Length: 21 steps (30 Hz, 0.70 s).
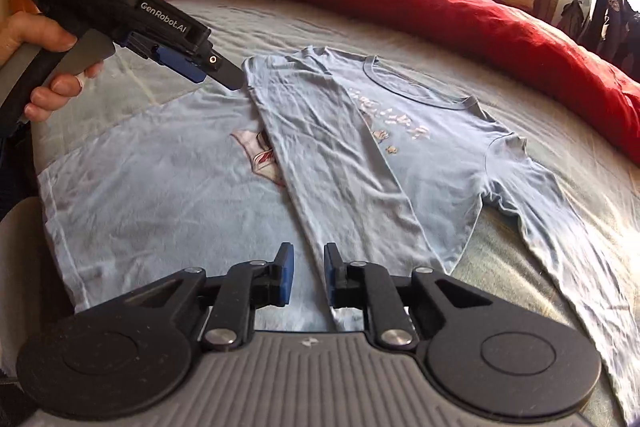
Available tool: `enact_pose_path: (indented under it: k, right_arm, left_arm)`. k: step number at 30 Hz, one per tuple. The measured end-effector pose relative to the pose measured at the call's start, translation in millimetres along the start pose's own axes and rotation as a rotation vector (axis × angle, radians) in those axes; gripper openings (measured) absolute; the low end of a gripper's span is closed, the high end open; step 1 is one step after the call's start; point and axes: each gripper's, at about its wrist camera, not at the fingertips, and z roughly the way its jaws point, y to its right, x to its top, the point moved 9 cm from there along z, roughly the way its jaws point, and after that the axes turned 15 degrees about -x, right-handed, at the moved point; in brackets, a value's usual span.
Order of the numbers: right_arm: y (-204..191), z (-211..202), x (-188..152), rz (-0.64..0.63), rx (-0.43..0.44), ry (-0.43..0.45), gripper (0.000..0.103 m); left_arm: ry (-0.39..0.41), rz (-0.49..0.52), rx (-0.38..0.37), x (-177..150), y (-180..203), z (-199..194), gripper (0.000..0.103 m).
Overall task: Fold clothes
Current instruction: 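Move both open grippers from the collar toward the shirt hem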
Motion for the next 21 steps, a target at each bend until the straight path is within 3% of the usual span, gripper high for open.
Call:
enact_pose_path:
  k: [4, 8, 12, 16, 21]
  right_arm:
    - [17, 38, 14, 0.122, -0.071, -0.033, 0.028]
    - [21, 63, 3, 0.261, -0.016, -0.098, 0.035]
    - [19, 66, -2, 0.332, 0.003, -0.094, 0.044]
    - [19, 67, -2, 0.369, 0.017, -0.089, 0.049]
    - [20, 67, -2, 0.393, 0.032, -0.081, 0.053]
  left_arm:
    - [0.004, -0.079, -0.03, 34, -22, 36, 0.071]
    - [0.002, -0.153, -0.048, 63, -44, 76, 0.072]
    - [-0.001, -0.215, -0.05, 85, -63, 114, 0.071]
    - [-0.009, -0.217, -0.092, 83, -55, 139, 0.073]
    - [-0.034, -0.125, -0.163, 84, -20, 149, 0.078]
